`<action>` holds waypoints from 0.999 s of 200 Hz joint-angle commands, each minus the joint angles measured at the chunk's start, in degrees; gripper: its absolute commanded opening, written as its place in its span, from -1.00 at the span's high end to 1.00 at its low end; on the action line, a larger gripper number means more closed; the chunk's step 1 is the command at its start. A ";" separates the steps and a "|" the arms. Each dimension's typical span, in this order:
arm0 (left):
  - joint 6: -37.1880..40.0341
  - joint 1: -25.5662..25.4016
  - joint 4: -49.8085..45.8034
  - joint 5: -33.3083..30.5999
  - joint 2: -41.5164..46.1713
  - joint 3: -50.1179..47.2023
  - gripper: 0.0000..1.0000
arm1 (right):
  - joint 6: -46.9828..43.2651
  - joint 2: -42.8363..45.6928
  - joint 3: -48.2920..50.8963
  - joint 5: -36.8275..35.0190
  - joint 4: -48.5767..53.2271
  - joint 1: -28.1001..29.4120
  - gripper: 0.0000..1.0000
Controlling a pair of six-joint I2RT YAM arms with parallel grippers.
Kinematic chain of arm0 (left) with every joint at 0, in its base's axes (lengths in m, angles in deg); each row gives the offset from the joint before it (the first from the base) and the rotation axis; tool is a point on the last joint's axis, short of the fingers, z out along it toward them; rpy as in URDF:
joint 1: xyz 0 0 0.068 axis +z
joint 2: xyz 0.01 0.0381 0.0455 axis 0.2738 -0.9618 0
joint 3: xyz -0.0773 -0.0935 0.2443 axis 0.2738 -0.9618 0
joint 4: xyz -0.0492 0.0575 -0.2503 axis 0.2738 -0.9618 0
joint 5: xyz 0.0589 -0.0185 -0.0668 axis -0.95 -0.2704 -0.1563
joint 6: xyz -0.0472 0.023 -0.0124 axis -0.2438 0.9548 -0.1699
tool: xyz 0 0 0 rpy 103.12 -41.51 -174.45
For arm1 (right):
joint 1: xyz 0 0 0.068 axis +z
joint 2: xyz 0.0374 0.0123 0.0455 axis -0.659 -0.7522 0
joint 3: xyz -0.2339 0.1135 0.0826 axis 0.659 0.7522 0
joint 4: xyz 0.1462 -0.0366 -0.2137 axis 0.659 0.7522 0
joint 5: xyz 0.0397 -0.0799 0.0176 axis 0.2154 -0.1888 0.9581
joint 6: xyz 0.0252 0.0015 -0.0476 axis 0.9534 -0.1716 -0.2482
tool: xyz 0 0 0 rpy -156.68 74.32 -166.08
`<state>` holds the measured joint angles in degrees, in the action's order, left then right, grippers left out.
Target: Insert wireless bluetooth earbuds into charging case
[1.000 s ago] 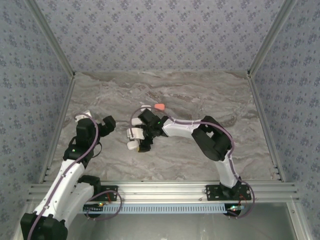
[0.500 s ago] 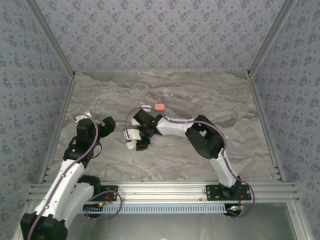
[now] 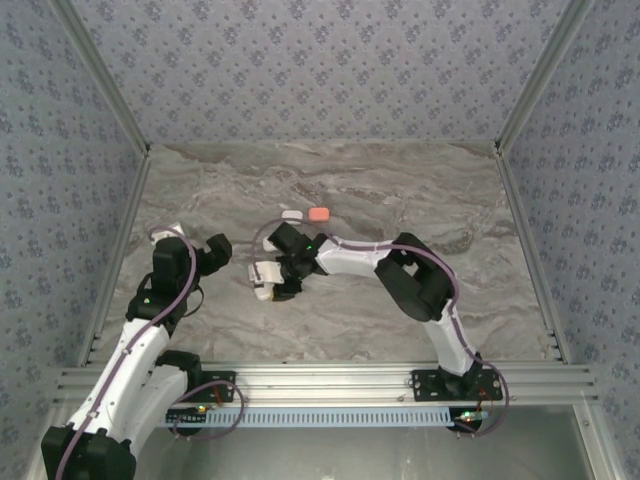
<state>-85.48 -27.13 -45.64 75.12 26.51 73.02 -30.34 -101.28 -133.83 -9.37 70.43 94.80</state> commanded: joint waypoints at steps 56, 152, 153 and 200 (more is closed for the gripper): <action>-3.44 -0.34 21.76 28.34 -2.50 2.96 -0.95 | 13.92 37.27 23.59 -6.01 -13.85 -11.73 0.20; -3.98 -19.03 33.82 40.83 -17.77 16.38 -0.90 | 13.65 59.57 29.20 -8.98 -13.84 -15.57 0.20; -3.93 -19.14 33.73 40.78 -17.93 16.48 -0.90 | 13.63 59.62 29.19 -8.98 -13.88 -15.55 0.20; -3.44 -23.41 34.74 42.74 -24.25 20.78 -0.72 | 13.19 59.76 28.55 -9.45 -14.04 -14.11 0.20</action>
<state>-89.98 -48.93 -13.36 115.23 4.20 90.42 -17.53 -42.18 -104.98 -17.76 57.16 79.88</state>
